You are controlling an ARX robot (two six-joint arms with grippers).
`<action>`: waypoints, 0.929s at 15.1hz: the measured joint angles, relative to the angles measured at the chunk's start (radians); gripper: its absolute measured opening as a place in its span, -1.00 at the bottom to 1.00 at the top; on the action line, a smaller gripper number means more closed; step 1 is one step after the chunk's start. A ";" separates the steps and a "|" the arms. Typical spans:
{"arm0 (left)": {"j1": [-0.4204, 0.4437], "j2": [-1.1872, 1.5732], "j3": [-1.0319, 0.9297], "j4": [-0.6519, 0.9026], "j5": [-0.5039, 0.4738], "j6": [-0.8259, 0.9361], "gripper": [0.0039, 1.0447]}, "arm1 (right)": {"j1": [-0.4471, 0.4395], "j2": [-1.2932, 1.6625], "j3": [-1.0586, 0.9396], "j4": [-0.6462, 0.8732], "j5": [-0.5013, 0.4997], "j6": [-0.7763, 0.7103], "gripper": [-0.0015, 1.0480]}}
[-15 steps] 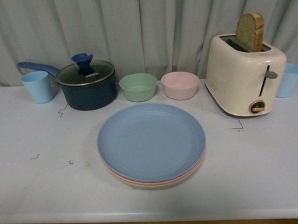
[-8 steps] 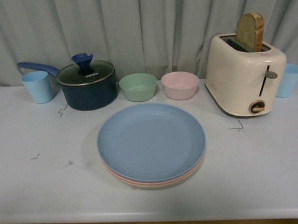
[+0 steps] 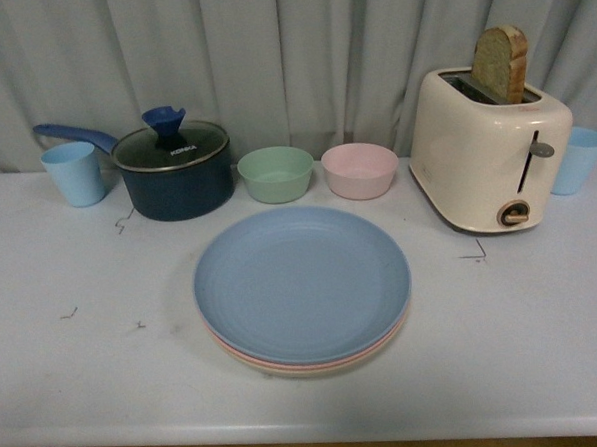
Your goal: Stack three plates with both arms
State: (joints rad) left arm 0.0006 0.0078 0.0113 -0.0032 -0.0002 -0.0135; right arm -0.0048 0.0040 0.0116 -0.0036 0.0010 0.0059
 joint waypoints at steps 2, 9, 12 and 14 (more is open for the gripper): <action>0.000 0.000 0.000 0.000 0.000 0.000 0.88 | 0.000 0.000 0.000 0.000 0.000 0.000 0.22; 0.000 0.000 0.000 0.000 0.000 0.000 0.88 | 0.000 0.000 0.000 0.000 0.000 0.000 0.86; 0.000 0.000 0.000 0.000 0.000 0.000 0.88 | 0.000 0.000 0.000 0.000 0.000 0.000 0.87; 0.000 0.000 0.000 0.000 0.000 0.000 0.88 | 0.000 0.000 0.000 0.000 0.000 0.000 0.87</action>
State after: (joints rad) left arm 0.0006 0.0078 0.0113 -0.0032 -0.0002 -0.0135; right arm -0.0048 0.0040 0.0116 -0.0036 0.0010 0.0063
